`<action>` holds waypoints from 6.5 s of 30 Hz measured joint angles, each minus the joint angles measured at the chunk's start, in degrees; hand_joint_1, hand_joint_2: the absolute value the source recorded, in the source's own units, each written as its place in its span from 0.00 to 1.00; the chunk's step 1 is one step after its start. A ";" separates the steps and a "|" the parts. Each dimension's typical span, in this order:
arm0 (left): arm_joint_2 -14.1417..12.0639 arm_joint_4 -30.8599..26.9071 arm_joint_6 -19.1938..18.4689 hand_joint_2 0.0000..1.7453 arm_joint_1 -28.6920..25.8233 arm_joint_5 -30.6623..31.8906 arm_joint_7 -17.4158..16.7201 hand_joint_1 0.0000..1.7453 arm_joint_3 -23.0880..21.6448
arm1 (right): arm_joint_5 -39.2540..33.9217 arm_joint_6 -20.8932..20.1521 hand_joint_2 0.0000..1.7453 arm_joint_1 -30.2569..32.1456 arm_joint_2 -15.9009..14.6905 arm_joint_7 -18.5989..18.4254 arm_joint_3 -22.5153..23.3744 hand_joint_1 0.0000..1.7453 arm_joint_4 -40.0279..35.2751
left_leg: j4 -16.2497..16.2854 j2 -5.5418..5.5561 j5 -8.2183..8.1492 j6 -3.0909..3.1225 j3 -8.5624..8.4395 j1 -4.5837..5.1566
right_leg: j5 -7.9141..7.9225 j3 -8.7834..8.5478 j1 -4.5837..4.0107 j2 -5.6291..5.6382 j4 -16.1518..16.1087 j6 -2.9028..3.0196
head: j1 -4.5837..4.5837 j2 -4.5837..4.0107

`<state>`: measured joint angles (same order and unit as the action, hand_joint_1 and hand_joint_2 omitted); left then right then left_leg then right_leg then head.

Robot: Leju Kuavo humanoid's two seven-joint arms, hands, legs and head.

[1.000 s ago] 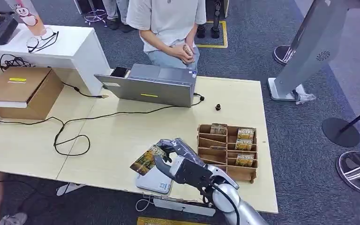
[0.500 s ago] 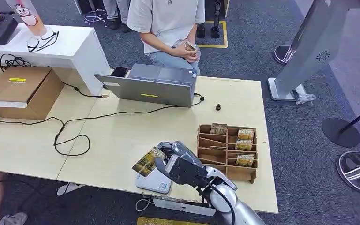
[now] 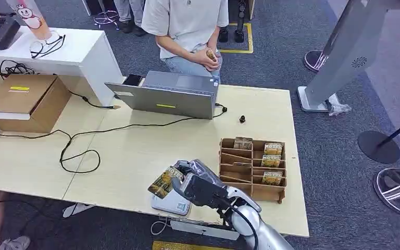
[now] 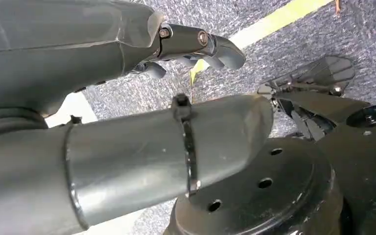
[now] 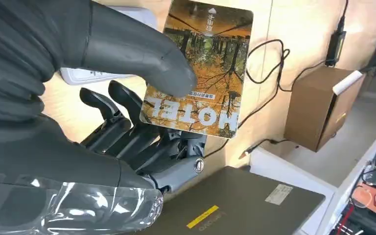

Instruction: Pass the card to the sensor for recognition and then transmit it.

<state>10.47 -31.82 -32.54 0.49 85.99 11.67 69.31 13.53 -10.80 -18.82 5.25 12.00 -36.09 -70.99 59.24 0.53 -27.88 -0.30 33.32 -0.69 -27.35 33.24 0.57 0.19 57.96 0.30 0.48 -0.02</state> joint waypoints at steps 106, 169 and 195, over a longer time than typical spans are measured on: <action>-2.75 7.65 2.23 0.00 1.14 -7.76 -3.15 0.00 -6.78 | 20.70 11.28 1.00 -12.31 8.09 -7.37 -17.05 1.00 21.53 | 0.00 0.00 0.01 0.00 0.00 -0.01 | 0.00 0.00 0.00 0.00 0.01 0.00 | 0.00 0.00; -5.31 10.47 5.81 0.00 1.90 -14.05 -5.16 0.00 -15.80 | 17.64 8.04 1.00 -21.20 10.27 -9.68 -11.45 1.00 41.31 | 0.00 -0.01 0.04 -0.01 -0.01 -0.01 | 0.02 0.01 0.00 0.01 0.01 0.02 | 0.00 0.00; -4.68 9.40 4.35 0.00 1.16 -17.77 -6.16 0.00 -19.52 | 21.49 6.97 1.00 -22.19 10.78 -10.47 -11.43 1.00 42.25 | 0.00 -0.01 0.04 -0.01 -0.02 -0.01 | 0.02 0.01 0.00 0.01 0.02 0.02 | 0.00 0.00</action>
<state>5.79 -22.43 -28.20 1.64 68.21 5.51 49.79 35.02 -3.83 -41.01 16.02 1.53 -47.52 -28.74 59.24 0.52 -27.84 -0.31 33.30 -0.70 -27.33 33.25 0.57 0.20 57.98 0.32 0.48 -0.02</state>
